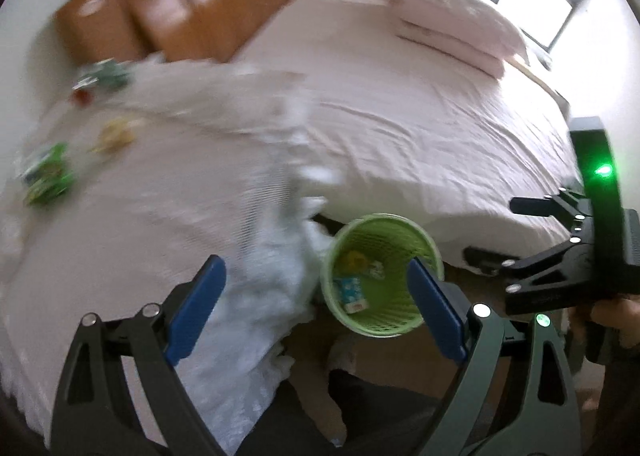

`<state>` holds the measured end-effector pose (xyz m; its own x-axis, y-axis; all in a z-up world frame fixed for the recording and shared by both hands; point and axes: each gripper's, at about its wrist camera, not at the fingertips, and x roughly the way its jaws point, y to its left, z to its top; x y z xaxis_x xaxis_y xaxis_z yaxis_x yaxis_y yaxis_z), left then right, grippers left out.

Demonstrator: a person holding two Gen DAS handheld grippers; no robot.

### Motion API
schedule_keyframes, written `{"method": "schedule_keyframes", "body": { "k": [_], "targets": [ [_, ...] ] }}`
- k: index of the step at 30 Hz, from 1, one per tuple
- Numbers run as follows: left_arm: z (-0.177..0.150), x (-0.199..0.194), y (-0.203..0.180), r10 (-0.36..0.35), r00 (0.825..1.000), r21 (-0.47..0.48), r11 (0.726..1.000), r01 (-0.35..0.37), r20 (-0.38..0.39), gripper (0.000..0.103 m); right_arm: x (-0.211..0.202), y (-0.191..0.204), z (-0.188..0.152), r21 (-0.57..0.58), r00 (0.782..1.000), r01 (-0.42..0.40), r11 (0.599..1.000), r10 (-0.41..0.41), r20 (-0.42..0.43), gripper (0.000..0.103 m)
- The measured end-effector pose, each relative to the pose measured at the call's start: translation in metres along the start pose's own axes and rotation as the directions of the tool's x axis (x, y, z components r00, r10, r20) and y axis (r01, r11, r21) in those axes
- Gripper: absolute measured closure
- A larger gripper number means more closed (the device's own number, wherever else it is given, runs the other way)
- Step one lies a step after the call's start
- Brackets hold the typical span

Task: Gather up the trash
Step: 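Move both tools back over the bed toward the remaining trash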

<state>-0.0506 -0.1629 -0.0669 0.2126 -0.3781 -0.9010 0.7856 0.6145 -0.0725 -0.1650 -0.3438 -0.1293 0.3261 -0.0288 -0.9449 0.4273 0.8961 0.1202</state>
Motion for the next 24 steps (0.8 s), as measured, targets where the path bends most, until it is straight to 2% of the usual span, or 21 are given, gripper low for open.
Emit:
{"method": "schedule_keyframes", "body": {
  "k": [2, 5, 7, 10, 17, 24],
  "targets": [
    [-0.012, -0.014, 0.033, 0.050, 0.999, -0.068, 0.996, -0.048, 0.018, 0.015, -0.003, 0.024, 0.009, -0.005, 0.998, -0.054, 0.999, 0.054, 0.019, 0.003],
    [-0.030, -0.030, 0.076, 0.138, 0.990, -0.161, 0.978, -0.131, 0.032, 0.008, 0.001, 0.058, 0.021, -0.030, 0.991, -0.134, 0.991, 0.134, 0.015, 0.003],
    [-0.046, -0.040, 0.110, 0.203, 0.979, -0.222, 0.956, -0.192, 0.024, 0.008, 0.005, 0.080, 0.029, -0.071, 0.987, -0.161, 0.984, 0.161, -0.001, 0.003],
    [-0.063, -0.047, 0.151, 0.255, 0.967, -0.288, 0.926, -0.244, 0.000, 0.008, 0.010, 0.111, 0.039, -0.132, 0.988, -0.154, 0.979, 0.153, -0.020, 0.003],
    [-0.075, -0.048, 0.236, 0.307, 0.951, -0.392, 0.870, -0.299, -0.044, 0.008, 0.021, 0.180, 0.064, -0.249, 0.987, -0.162, 0.955, 0.152, -0.060, 0.003],
    [-0.050, -0.023, 0.313, 0.294, 0.951, -0.379, 0.873, -0.308, -0.094, 0.008, 0.029, 0.249, 0.110, -0.403, 0.992, -0.123, 0.907, 0.107, -0.062, 0.003]
  ]
}}
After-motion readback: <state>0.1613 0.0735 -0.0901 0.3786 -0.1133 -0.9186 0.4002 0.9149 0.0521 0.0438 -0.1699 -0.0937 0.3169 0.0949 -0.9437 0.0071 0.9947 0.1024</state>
